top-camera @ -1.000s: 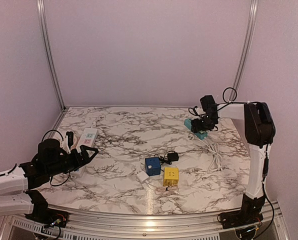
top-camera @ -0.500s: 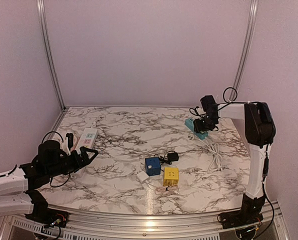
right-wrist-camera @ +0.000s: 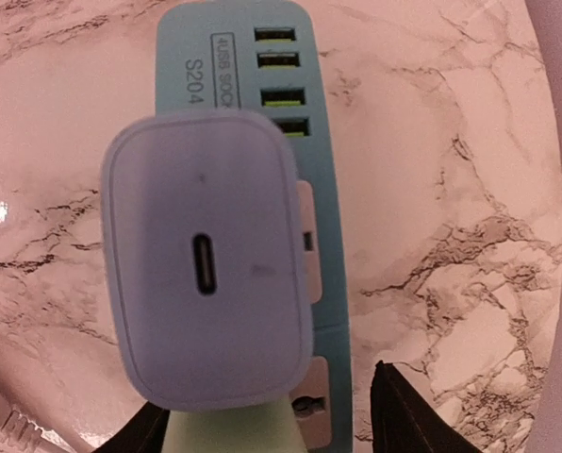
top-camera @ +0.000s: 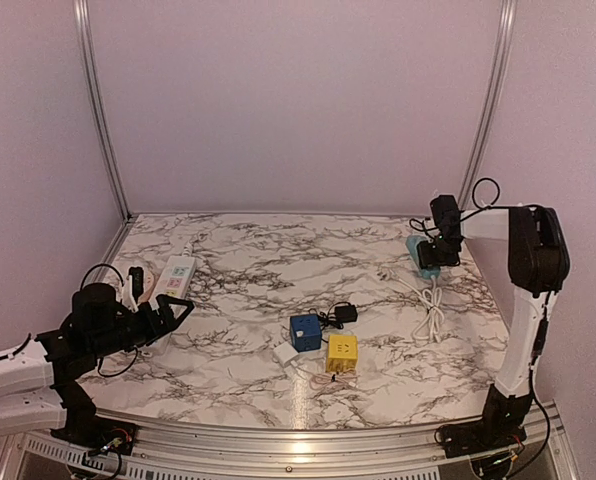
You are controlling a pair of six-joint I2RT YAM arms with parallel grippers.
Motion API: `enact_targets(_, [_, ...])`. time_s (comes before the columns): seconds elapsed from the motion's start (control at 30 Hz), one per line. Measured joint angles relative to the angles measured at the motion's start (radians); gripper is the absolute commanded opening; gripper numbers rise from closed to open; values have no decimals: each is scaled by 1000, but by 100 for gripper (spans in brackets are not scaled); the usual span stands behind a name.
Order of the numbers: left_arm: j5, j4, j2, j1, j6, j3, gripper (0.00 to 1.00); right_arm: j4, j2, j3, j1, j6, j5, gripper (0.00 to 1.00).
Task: Insert the plug
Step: Move the socket to the corner of the board.
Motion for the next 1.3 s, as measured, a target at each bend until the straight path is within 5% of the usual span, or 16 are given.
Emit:
enact_targets(0.63, [0, -6, -38, 0, 5, -11, 99, 2, -34, -50, -142, 0, 53, 60])
enact_targets(1.03, [0, -5, -30, 0, 5, -12, 99, -16, -97, -50, -137, 7, 54, 78])
enact_targets(1.3, [0, -3, -11, 0, 3, -12, 99, -18, -312, -41, -32, 33, 84, 69])
